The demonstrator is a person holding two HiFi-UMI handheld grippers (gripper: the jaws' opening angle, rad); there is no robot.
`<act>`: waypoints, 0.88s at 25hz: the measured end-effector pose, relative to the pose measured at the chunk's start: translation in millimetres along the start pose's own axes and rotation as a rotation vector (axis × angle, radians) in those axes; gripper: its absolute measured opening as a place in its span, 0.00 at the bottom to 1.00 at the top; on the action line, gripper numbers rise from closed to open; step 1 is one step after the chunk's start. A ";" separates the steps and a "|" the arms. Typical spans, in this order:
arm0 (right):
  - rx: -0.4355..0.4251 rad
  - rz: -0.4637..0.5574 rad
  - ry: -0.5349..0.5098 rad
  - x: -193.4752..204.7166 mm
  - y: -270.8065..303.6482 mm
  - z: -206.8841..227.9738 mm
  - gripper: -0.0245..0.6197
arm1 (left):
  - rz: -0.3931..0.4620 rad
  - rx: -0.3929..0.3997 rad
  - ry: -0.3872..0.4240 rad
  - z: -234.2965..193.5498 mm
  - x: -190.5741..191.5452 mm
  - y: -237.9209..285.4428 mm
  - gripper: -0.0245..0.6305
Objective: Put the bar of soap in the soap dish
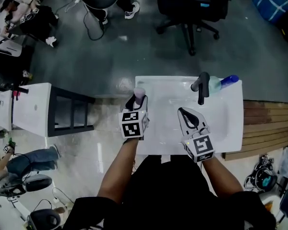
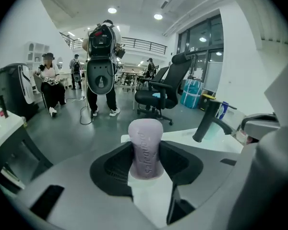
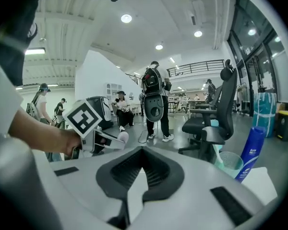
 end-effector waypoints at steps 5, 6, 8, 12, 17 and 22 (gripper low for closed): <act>-0.076 -0.002 0.002 11.1 7.0 6.9 0.05 | -0.079 -0.012 -0.056 -6.3 0.8 23.7 0.34; -0.089 -0.010 0.011 11.2 6.2 7.7 0.05 | -0.089 -0.007 -0.073 -5.0 1.3 27.7 0.34; -0.113 -0.017 0.018 15.0 7.4 7.3 0.05 | -0.109 -0.006 -0.091 -3.6 0.8 33.9 0.34; -0.131 -0.033 0.019 24.0 15.3 11.4 0.05 | -0.156 -0.044 -0.081 -3.7 -1.0 45.5 0.34; -0.144 -0.025 0.032 23.5 19.1 17.8 0.05 | -0.187 -0.080 -0.069 -2.4 1.5 56.3 0.34; -0.144 -0.024 0.022 26.0 18.6 18.2 0.05 | -0.193 -0.092 -0.069 -2.4 0.6 63.5 0.34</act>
Point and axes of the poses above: the fingertips, and each gripper's own axes: y forward along the fingers, z to its right, x out of its underside, the point moved 9 cm from there along -y, backward along the fingers, and after that the axes turned 13 degrees about -z, right-handed, at the moved point
